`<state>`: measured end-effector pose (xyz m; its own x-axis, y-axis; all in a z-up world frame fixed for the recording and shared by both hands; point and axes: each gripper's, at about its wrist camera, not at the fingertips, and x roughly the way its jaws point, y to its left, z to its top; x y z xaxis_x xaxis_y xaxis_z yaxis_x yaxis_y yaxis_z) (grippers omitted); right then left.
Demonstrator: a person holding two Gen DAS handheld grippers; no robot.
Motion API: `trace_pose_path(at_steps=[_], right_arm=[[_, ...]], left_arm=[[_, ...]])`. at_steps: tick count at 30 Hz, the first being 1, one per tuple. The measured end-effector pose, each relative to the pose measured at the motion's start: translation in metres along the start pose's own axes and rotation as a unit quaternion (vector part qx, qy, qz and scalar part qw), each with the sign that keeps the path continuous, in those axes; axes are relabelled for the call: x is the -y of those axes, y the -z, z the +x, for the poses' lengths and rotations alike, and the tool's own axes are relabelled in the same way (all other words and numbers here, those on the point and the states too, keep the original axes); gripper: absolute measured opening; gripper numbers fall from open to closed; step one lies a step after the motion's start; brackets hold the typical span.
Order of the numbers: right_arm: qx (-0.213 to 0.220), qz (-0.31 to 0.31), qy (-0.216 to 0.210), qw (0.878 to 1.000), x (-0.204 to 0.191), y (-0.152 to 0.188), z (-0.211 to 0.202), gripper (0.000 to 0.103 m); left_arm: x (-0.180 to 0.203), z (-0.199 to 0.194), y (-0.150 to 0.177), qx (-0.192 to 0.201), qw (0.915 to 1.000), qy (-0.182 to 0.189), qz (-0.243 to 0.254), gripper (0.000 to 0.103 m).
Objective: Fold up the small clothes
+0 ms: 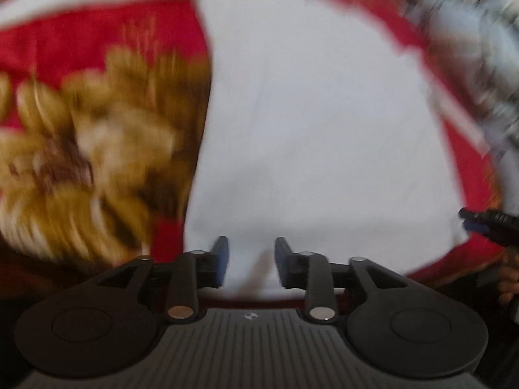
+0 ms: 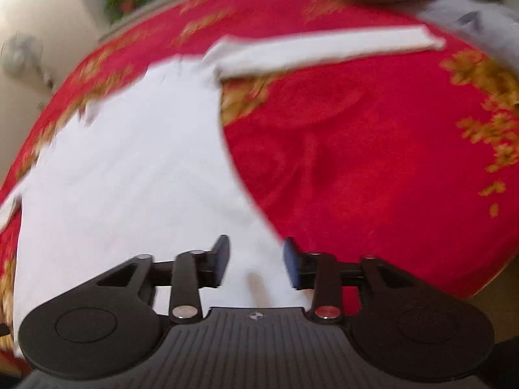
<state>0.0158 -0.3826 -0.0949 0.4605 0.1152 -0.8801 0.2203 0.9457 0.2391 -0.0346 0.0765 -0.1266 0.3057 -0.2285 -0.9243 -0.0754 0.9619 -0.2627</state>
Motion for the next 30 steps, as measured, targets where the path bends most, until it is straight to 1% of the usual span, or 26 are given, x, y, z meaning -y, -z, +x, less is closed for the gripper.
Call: trace_pose_path(at_steps=[1,2,3,5,7,9,11,13,15,17,18,19,21,24,26,28,30], right_arm=[[-0.028,0.004,0.011,1.0,0.001,0.003,0.011,0.045],[-0.035,0.007,0.014,0.999,0.002,0.004,0.015,0.045],[-0.029,0.004,0.019,0.999,-0.001,0.002,0.014,0.045],[-0.003,-0.011,0.015,1.0,-0.009,-0.001,0.002,0.045],[0.019,-0.019,0.007,1.0,-0.013,-0.002,-0.006,0.046],[0.027,-0.024,0.0,0.999,-0.016,-0.003,-0.009,0.047],[0.03,-0.031,-0.001,0.999,-0.021,-0.002,-0.01,0.047],[0.037,-0.037,-0.004,0.999,-0.023,0.0,-0.013,0.047],[0.055,-0.04,-0.011,0.998,-0.028,-0.001,-0.016,0.047],[0.076,-0.041,-0.016,0.996,-0.032,-0.004,-0.017,0.047],[0.089,-0.042,-0.018,0.995,-0.033,-0.006,-0.018,0.047],[0.099,-0.043,-0.019,0.994,-0.035,-0.008,-0.018,0.047],[0.116,-0.042,-0.023,0.992,-0.039,-0.011,-0.021,0.048],[0.127,-0.041,-0.025,0.991,-0.045,-0.015,-0.021,0.048],[0.129,-0.041,-0.023,0.991,-0.05,-0.016,-0.02,0.048],[0.133,-0.043,-0.025,0.99,-0.055,-0.016,-0.02,0.048],[0.138,-0.051,-0.026,0.989,-0.063,-0.017,-0.02,0.048]], left_arm=[[0.003,0.002,0.001,0.003,0.9999,-0.007,0.009,0.036],[0.008,-0.001,0.0,0.01,0.9996,-0.016,0.021,0.038],[0.012,-0.004,-0.001,0.021,0.9992,-0.019,0.029,0.04],[0.017,-0.014,-0.002,0.058,0.9974,-0.025,0.034,0.054],[0.02,-0.023,-0.004,0.086,0.9954,-0.027,0.034,0.06],[0.023,-0.033,-0.007,0.119,0.992,-0.031,0.031,0.06],[0.029,-0.044,-0.011,0.156,0.9865,-0.039,0.028,0.065],[0.037,-0.059,-0.016,0.204,0.9771,-0.05,0.032,0.068],[0.044,-0.082,-0.029,0.253,0.9648,-0.063,0.036,0.073],[0.052,-0.1,-0.044,0.296,0.952,-0.066,0.044,0.079],[0.056,-0.111,-0.052,0.318,0.9447,-0.065,0.05,0.08],[0.06,-0.12,-0.06,0.337,0.9375,-0.065,0.056,0.082],[0.066,-0.135,-0.08,0.364,0.9264,-0.067,0.071,0.083],[0.068,-0.147,-0.124,0.385,0.9164,-0.075,0.078,0.083],[0.066,-0.148,-0.154,0.394,0.9097,-0.087,0.098,0.083],[0.06,-0.144,-0.18,0.396,0.9065,-0.101,0.105,0.083],[0.048,-0.137,-0.2,0.396,0.9065,-0.102,0.105,0.083]])
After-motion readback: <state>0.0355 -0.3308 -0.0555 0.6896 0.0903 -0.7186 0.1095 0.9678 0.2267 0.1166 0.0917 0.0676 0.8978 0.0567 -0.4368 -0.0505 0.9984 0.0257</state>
